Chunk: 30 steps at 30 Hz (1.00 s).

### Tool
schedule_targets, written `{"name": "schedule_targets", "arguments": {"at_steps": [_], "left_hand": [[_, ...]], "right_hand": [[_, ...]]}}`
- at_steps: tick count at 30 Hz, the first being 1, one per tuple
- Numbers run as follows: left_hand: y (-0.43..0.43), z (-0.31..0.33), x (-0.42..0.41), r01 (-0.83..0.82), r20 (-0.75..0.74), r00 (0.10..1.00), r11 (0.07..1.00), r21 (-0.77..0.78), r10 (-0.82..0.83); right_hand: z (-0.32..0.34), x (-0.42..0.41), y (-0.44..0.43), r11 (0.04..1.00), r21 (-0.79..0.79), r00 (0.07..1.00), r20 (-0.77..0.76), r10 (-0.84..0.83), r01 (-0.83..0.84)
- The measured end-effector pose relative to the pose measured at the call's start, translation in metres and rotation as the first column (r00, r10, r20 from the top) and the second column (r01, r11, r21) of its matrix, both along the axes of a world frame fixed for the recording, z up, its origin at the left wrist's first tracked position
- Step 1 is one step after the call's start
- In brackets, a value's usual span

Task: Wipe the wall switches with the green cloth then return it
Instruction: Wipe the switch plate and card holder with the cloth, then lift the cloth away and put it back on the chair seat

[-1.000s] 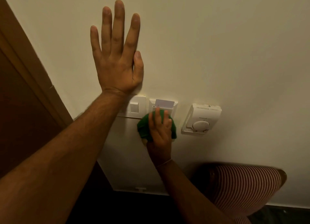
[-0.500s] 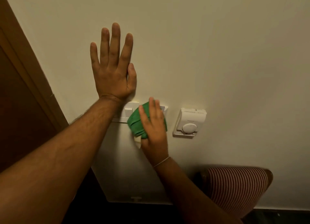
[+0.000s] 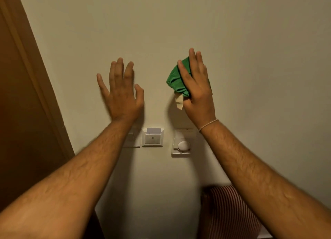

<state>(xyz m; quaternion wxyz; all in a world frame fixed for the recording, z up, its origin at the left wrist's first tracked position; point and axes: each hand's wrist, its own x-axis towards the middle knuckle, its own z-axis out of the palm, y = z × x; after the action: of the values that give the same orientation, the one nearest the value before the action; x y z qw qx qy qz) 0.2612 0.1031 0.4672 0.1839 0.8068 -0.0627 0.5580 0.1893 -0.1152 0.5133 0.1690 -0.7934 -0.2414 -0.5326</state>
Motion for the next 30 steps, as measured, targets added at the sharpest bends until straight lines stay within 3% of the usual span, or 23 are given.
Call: {"name": "schedule_targets", "arguments": {"at_steps": [4, 7, 12, 16, 19, 24, 27, 30], "left_hand": [[-0.024, 0.019, -0.015, -0.011, 0.013, 1.0, 0.998, 0.061, 0.01], [-0.052, -0.006, -0.033, -0.008, -0.062, 0.998, 0.997, 0.075, 0.013], [-0.102, -0.117, -0.074, 0.11, -0.318, 0.947, 0.979, 0.173, -0.051], [-0.13, -0.221, -0.115, 0.284, -0.557, 0.82, 0.937, 0.203, -0.128], [-0.151, -0.301, -0.151, 0.419, -0.743, 0.654, 0.886, 0.196, -0.144], [-0.163, -0.421, -0.207, 0.582, -0.892, 0.403, 0.809, 0.076, -0.206], [-0.16, -0.49, -0.237, 0.67, -0.988, 0.139, 0.741, 0.041, -0.071], [-0.158, -0.544, -0.265, 0.722, -0.992, -0.049, 0.69, 0.046, 0.117]], "right_hand": [[-0.003, -0.001, -0.013, 0.999, -0.009, 0.999, 0.009, -0.054, 0.054], [-0.035, -0.008, -0.033, 0.994, -0.021, 0.992, -0.07, -0.105, 0.104], [-0.144, -0.037, -0.08, 0.983, -0.134, 0.94, -0.302, -0.162, 0.126], [-0.245, -0.079, -0.12, 0.98, -0.123, 0.814, -0.547, -0.197, 0.155], [-0.325, -0.12, -0.154, 0.974, -0.145, 0.652, -0.725, -0.223, 0.172], [-0.448, -0.197, -0.196, 0.974, -0.077, 0.398, -0.904, -0.158, 0.211], [-0.515, -0.234, -0.211, 0.96, -0.035, 0.225, -0.969, -0.101, 0.278], [-0.571, -0.257, -0.22, 0.942, -0.007, 0.103, -0.994, -0.044, 0.336]]}}
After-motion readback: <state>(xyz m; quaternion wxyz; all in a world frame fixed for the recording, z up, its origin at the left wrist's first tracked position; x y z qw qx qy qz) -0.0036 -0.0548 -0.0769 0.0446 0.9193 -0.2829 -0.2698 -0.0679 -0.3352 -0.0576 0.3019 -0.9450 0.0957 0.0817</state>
